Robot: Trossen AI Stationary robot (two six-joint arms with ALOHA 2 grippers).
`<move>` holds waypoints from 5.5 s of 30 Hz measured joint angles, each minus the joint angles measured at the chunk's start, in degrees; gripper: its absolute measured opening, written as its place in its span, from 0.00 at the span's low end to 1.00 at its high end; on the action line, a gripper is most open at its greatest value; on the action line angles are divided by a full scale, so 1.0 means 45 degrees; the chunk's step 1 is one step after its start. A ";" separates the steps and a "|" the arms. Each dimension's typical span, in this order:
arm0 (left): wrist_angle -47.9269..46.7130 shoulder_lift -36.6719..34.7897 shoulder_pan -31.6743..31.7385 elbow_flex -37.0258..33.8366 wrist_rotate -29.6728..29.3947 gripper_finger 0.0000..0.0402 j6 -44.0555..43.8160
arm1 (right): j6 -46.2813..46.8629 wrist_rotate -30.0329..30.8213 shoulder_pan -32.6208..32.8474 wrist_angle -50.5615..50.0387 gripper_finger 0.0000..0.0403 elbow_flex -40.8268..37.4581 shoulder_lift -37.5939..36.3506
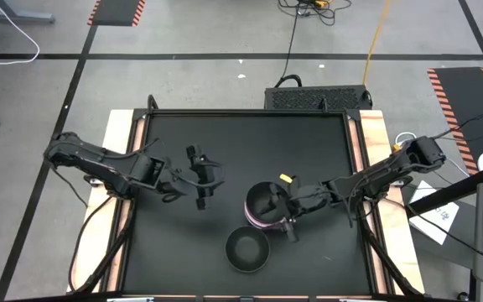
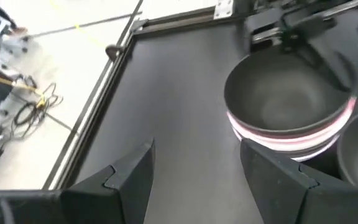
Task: Nest bowls inside each other
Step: Stack the left black bowl on top of the pink bowl, then stack the black bowl on top of the black bowl
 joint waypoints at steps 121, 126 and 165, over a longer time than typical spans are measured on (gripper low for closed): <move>0.6372 -1.3631 -0.0848 -1.2390 0.2084 0.60 0.0244 | -0.2157 -0.0481 0.2710 -0.5503 0.02 0.4643 0.4788; 0.6307 -1.3633 -0.0850 -1.2390 0.2084 0.60 0.0240 | -0.2539 -0.0451 0.2714 -0.5360 0.01 0.4702 0.4788; 0.5916 -1.3628 -0.0846 -1.2390 0.2373 0.60 0.0559 | -0.2717 0.2939 0.0895 -1.2097 0.00 0.6800 -0.1932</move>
